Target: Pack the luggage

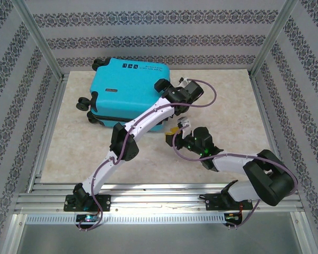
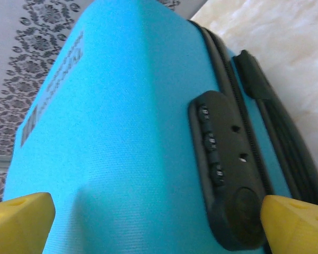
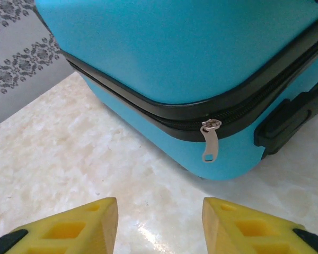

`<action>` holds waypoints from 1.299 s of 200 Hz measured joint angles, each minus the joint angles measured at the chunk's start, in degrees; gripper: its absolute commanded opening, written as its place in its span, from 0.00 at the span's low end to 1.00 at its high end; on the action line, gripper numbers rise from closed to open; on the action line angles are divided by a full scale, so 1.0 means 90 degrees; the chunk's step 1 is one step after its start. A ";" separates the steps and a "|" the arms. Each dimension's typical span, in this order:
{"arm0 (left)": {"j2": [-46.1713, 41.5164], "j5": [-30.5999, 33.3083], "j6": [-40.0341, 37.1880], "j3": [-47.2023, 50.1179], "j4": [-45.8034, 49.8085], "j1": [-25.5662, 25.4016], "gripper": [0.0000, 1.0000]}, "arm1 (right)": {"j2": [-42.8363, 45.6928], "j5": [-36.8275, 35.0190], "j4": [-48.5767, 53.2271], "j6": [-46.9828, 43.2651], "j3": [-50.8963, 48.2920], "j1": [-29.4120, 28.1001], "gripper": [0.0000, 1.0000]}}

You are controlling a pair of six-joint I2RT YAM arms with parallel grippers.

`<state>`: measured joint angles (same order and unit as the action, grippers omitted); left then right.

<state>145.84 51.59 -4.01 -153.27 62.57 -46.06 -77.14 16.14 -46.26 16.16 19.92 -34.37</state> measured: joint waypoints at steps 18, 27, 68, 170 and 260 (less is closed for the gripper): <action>0.0019 0.0075 -0.0155 0.0000 -0.0032 -0.0012 1.00 | 0.0165 0.0044 0.0049 0.0002 -0.0141 0.0000 0.52; 0.0044 0.0114 -0.0228 0.0000 -0.0063 -0.0012 1.00 | 0.0214 0.0056 0.0080 0.0000 -0.0165 0.0002 0.52; 0.0095 0.0143 -0.0430 0.0000 -0.0192 -0.0012 1.00 | 0.0355 0.0058 0.0119 -0.0002 -0.0189 0.0002 0.55; 0.0301 0.0432 -0.0678 0.0000 -0.0287 -0.0012 0.99 | 0.0355 0.0078 0.0138 0.0000 -0.0192 0.0002 0.56; 0.0306 0.0408 -0.0658 0.0000 -0.0287 -0.0012 0.77 | -0.0168 -0.0197 0.0078 -0.0107 -0.0185 0.0005 0.52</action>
<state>148.59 55.27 -9.93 -153.27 59.99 -46.17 -78.65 14.37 -45.56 15.20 18.26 -34.33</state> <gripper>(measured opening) 0.833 0.529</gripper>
